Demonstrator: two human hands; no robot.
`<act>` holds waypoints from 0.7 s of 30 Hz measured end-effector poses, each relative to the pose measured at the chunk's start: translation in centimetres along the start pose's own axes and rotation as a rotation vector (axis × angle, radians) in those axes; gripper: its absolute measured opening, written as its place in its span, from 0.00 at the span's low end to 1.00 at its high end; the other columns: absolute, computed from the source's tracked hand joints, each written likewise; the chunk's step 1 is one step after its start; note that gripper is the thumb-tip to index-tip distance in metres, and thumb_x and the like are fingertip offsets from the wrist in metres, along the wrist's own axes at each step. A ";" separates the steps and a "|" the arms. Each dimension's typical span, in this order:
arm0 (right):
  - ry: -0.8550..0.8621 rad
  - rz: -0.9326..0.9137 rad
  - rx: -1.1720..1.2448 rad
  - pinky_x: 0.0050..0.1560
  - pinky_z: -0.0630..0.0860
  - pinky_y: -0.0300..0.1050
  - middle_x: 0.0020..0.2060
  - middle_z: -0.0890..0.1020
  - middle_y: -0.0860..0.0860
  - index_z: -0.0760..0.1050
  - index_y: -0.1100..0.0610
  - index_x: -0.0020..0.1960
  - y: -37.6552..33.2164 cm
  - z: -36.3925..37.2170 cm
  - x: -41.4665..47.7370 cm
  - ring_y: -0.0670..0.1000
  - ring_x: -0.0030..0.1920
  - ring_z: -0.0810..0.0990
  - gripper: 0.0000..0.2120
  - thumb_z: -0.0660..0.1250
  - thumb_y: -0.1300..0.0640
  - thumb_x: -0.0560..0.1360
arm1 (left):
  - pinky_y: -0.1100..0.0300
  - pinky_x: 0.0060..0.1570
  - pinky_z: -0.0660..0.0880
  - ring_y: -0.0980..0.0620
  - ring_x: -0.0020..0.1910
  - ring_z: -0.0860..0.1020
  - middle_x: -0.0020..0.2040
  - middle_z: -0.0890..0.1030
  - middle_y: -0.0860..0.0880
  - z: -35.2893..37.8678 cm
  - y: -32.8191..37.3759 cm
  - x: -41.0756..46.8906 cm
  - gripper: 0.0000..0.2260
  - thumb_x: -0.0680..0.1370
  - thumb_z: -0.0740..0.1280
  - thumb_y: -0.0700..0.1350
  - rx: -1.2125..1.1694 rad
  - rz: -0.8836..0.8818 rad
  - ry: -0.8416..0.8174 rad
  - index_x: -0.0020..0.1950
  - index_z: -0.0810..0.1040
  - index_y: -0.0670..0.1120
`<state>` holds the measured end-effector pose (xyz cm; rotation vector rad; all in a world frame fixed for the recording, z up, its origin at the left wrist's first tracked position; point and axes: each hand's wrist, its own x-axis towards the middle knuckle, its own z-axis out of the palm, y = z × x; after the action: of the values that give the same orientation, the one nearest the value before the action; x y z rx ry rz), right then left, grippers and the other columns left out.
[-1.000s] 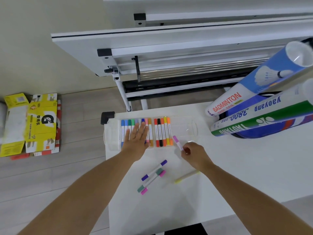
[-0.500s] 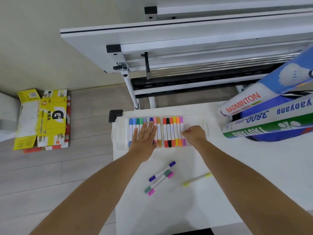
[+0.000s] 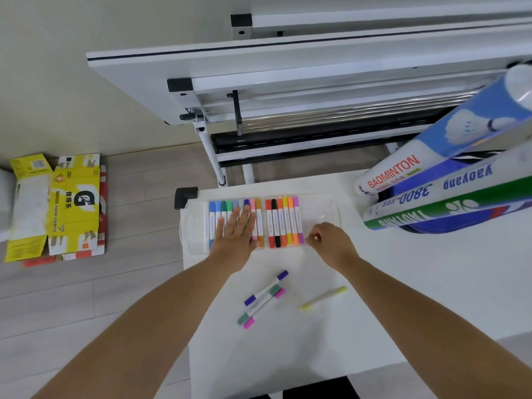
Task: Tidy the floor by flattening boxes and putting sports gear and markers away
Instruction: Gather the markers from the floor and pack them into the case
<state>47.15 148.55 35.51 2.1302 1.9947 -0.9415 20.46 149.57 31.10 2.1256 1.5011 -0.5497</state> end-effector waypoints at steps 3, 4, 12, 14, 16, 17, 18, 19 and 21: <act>-0.048 -0.258 -0.236 0.49 0.74 0.45 0.47 0.79 0.49 0.79 0.52 0.49 2.7 0.6 -3.5 0.52 0.45 0.79 0.10 0.65 0.46 0.77 | 0.39 0.75 0.36 0.45 0.72 0.23 0.74 0.22 0.48 -0.2 0.1 -0.2 0.35 0.84 0.49 0.57 0.001 -0.008 -0.007 0.75 0.24 0.49; -0.087 -0.318 -0.309 0.51 0.73 0.46 0.50 0.79 0.49 0.79 0.52 0.52 3.6 1.0 -4.6 0.53 0.48 0.79 0.11 0.65 0.45 0.76 | 0.39 0.75 0.37 0.45 0.72 0.23 0.74 0.21 0.48 -0.3 0.1 -0.2 0.35 0.84 0.49 0.57 -0.002 -0.009 -0.010 0.75 0.23 0.49; -0.124 -0.461 -0.415 0.42 0.78 0.40 0.51 0.80 0.46 0.78 0.48 0.54 7.3 4.7 -9.3 0.49 0.45 0.82 0.28 0.81 0.47 0.56 | 0.40 0.75 0.37 0.46 0.73 0.24 0.75 0.22 0.49 -0.5 0.3 -0.2 0.34 0.84 0.48 0.58 -0.019 -0.012 -0.008 0.75 0.24 0.49; -0.097 -0.461 -0.389 0.43 0.78 0.41 0.53 0.80 0.47 0.77 0.49 0.56 7.5 5.5 -9.2 0.50 0.48 0.82 0.28 0.81 0.51 0.58 | 0.40 0.75 0.37 0.46 0.73 0.24 0.74 0.22 0.49 -0.5 0.3 -0.2 0.34 0.84 0.47 0.58 -0.017 -0.010 -0.014 0.75 0.24 0.49; -0.079 -0.475 -0.389 0.44 0.79 0.42 0.52 0.80 0.47 0.79 0.50 0.54 7.3 5.9 -8.9 0.51 0.48 0.82 0.22 0.79 0.53 0.61 | 0.40 0.75 0.37 0.46 0.73 0.24 0.74 0.22 0.49 -0.4 0.2 -0.1 0.34 0.84 0.47 0.58 -0.014 -0.011 -0.014 0.75 0.24 0.49; -0.075 -0.477 -0.376 0.43 0.79 0.42 0.49 0.79 0.47 0.79 0.51 0.50 7.1 6.0 -8.6 0.52 0.46 0.82 0.16 0.77 0.53 0.64 | 0.40 0.75 0.37 0.46 0.73 0.24 0.74 0.22 0.49 -0.3 0.1 -0.1 0.34 0.84 0.47 0.59 -0.013 -0.011 -0.011 0.75 0.24 0.49; -0.081 -0.453 -0.344 0.42 0.79 0.43 0.47 0.79 0.48 0.78 0.51 0.47 6.5 5.7 -8.4 0.52 0.44 0.82 0.10 0.74 0.54 0.67 | 0.40 0.75 0.37 0.46 0.73 0.24 0.74 0.22 0.49 -0.3 0.1 -0.1 0.34 0.84 0.47 0.59 -0.011 -0.010 -0.009 0.75 0.24 0.49; -0.071 -0.413 -0.289 0.40 0.78 0.44 0.45 0.77 0.49 0.77 0.52 0.44 5.8 5.3 -8.1 0.53 0.42 0.81 0.04 0.69 0.53 0.71 | 0.40 0.75 0.37 0.46 0.73 0.24 0.75 0.23 0.49 -0.3 0.1 -0.1 0.33 0.84 0.46 0.59 -0.008 -0.007 -0.008 0.75 0.25 0.48; -0.042 -0.275 -0.148 0.39 0.76 0.45 0.43 0.75 0.50 0.74 0.54 0.42 4.2 4.2 -7.3 0.53 0.39 0.78 0.06 0.63 0.52 0.74 | 0.40 0.75 0.37 0.46 0.73 0.24 0.75 0.23 0.48 -0.3 0.2 -0.2 0.33 0.84 0.46 0.59 -0.004 -0.002 -0.009 0.76 0.25 0.48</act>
<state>49.73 139.59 34.07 1.7775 2.2972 -0.8320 20.57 149.61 31.47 2.1162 1.4979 -0.5561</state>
